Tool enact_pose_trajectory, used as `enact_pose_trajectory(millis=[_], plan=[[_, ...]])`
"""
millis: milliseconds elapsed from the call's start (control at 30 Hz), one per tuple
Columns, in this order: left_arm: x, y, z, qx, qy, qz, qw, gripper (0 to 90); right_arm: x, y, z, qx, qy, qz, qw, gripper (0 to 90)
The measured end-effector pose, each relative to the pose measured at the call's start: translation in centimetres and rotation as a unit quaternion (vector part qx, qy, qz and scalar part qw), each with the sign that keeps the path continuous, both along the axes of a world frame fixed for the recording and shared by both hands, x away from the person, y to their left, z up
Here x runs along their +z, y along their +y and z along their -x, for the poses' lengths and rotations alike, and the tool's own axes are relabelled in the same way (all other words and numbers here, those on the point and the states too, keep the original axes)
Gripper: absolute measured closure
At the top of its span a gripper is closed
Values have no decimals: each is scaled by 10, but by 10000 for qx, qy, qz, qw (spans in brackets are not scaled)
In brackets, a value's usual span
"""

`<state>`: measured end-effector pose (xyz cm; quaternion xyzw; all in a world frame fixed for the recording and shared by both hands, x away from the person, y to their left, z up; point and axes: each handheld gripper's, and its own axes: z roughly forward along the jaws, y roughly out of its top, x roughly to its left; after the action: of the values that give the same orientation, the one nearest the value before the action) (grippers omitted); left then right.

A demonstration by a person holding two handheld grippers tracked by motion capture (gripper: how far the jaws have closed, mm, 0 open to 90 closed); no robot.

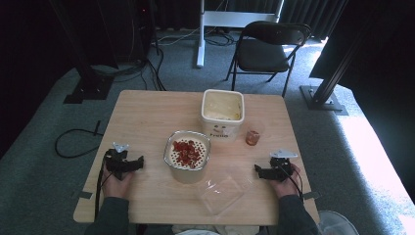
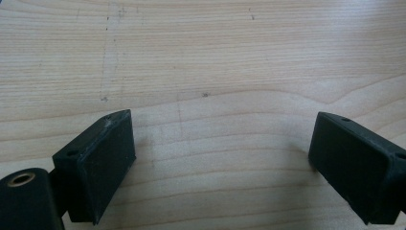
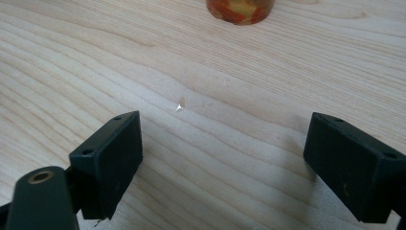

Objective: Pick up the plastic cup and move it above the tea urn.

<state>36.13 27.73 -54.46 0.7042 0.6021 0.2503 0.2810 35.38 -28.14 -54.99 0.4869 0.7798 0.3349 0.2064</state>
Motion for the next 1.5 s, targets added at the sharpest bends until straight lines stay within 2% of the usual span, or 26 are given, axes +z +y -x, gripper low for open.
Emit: enact_pose_trajectory(millis=[433,600,667,800,933,967,1167,1233,1267,1300,1500], plan=[[0,0,1,-11,-12,9,10000,93,1,1,1,-13,22,10,10000,139],[0,0,1,-11,-12,8,10000,93,5,1,3,-202,89,57,9997,271],[0,0,1,-12,-12,8,10000,93,8,2,6,-280,44,109,9995,326],[0,0,1,-11,-12,9,10000,93,19,5,13,-249,-83,-53,9996,393],[0,0,1,-11,-11,9,10000,93,36,14,24,-86,-312,-190,9993,455],[0,0,1,-11,-13,9,10000,93,44,19,29,38,-406,-310,9987,485],[0,0,1,-9,-13,11,10000,93,61,35,41,369,-568,-450,9967,515],[0,0,1,-9,-14,9,10000,93,65,41,46,518,-557,-530,9957,521],[0,0,1,-11,-12,9,10000,93,67,48,50,677,-551,-591,9944,527],[0,0,1,-11,-12,9,10000,93,67,48,50,677,-551,-591,9944,527],[0,0,1,-11,-12,9,10000,93,64,68,56,1146,-352,-683,9904,562]])
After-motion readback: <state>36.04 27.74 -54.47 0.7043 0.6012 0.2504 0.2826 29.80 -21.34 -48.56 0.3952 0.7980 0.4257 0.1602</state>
